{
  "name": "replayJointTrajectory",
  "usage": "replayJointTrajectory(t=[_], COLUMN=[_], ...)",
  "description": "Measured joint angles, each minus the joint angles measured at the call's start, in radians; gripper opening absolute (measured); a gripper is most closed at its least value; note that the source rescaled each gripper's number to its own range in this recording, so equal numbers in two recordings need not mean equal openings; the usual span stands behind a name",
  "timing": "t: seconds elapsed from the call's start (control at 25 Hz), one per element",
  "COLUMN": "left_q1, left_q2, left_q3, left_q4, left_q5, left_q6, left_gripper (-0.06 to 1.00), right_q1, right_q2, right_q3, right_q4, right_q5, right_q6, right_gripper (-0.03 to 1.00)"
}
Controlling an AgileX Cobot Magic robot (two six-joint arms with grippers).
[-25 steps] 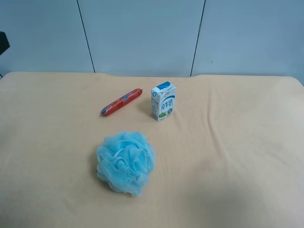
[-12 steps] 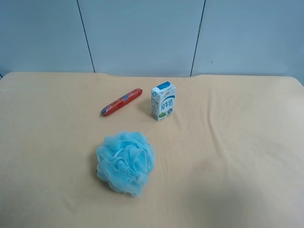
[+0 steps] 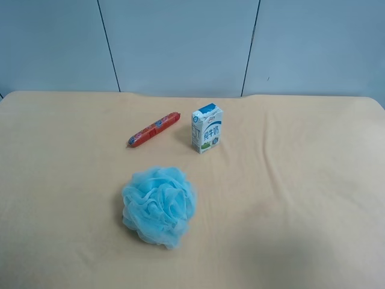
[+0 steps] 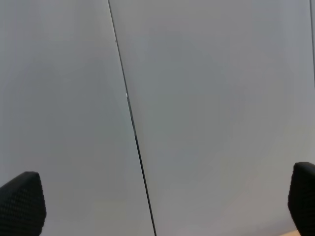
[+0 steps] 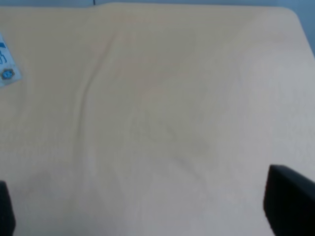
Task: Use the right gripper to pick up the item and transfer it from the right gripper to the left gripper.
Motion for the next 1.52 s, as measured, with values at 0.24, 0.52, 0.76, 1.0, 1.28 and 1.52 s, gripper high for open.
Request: replayJointTrajectory(t=[0.24,0.52,0.76,1.0,1.28,1.52], left_q1=[0.000,0.000,0.000,0.000,0.000,0.000], left_q2=[0.000,-0.001,-0.018,-0.022,-0.022,-0.088], left_q3=[0.000,0.000,0.000,0.038,0.038,0.011], left_q4=[0.000,0.001,0.033,0.547,1.287,1.615], left_q5=[-0.001,-0.004,-0.022,-0.030,0.137,0.341], left_q6=[0.000,0.000,-0.229,-0.921,-1.724,-2.086], left_gripper=[1.00,1.00,1.00,1.00,1.00,1.00], right_q1=[0.000,0.000,0.000,0.000,0.000,0.000], right_q2=[0.000,0.000,0.000,0.000,0.000,0.000], right_q3=[0.000,0.000,0.000,0.000,0.000,0.000], right_q4=[0.000,0.000,0.000,0.000,0.000,0.000], right_q5=[0.000,0.000,0.000,0.000,0.000,0.000], right_q6=[0.000,0.000,0.000,0.000,0.000,0.000], right_gripper=[1.00,1.00,1.00,1.00,1.00,1.00])
